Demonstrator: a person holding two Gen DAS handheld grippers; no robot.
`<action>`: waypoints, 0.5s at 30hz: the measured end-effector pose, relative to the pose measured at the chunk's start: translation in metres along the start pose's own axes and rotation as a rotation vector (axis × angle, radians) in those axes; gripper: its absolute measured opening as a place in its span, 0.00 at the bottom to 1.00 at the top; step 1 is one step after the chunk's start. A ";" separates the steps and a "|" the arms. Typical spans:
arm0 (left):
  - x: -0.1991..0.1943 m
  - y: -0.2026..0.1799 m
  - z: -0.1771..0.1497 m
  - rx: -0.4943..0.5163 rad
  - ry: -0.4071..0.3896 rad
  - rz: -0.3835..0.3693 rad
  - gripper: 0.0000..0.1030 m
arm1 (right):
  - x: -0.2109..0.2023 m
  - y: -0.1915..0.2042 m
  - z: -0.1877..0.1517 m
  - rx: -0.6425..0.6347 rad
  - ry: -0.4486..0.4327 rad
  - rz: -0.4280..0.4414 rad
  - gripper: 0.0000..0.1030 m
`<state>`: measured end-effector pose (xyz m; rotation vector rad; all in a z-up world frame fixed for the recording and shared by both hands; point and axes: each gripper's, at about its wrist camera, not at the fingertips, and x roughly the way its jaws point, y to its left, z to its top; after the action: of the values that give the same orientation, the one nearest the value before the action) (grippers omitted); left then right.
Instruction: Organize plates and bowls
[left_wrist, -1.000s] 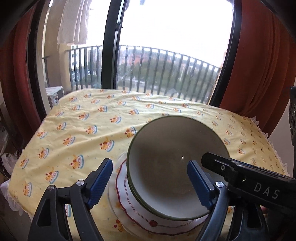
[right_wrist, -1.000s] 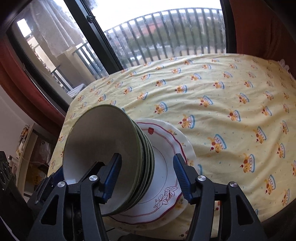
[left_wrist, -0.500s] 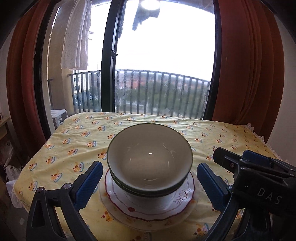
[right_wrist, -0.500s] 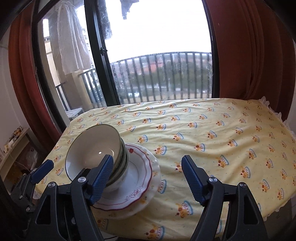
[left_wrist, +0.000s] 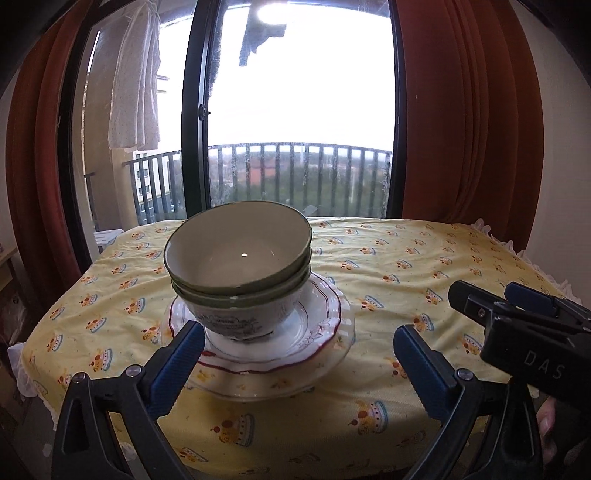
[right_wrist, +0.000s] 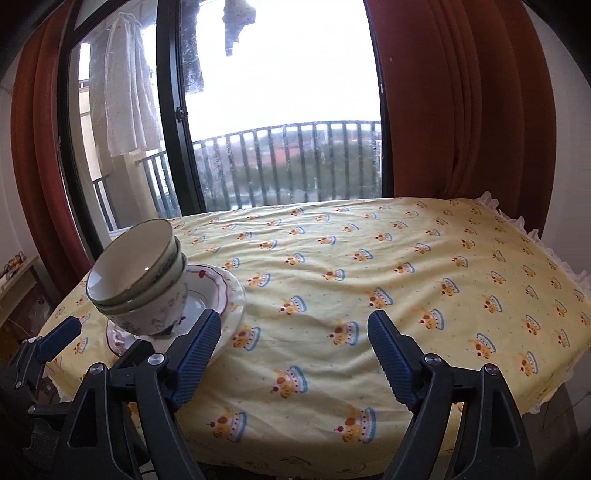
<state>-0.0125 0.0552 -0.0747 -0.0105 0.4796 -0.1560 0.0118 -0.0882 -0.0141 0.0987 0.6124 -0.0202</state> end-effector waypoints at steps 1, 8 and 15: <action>-0.001 -0.001 -0.004 -0.011 0.010 0.001 1.00 | -0.001 -0.005 -0.003 0.008 0.002 -0.002 0.82; -0.011 -0.006 -0.004 -0.030 -0.017 0.023 1.00 | -0.002 -0.022 -0.019 0.021 0.022 -0.024 0.82; -0.011 -0.014 -0.004 -0.009 -0.021 0.015 1.00 | -0.011 -0.022 -0.017 0.006 -0.013 -0.033 0.82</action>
<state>-0.0259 0.0429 -0.0725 -0.0174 0.4590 -0.1389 -0.0079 -0.1085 -0.0235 0.0947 0.6010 -0.0545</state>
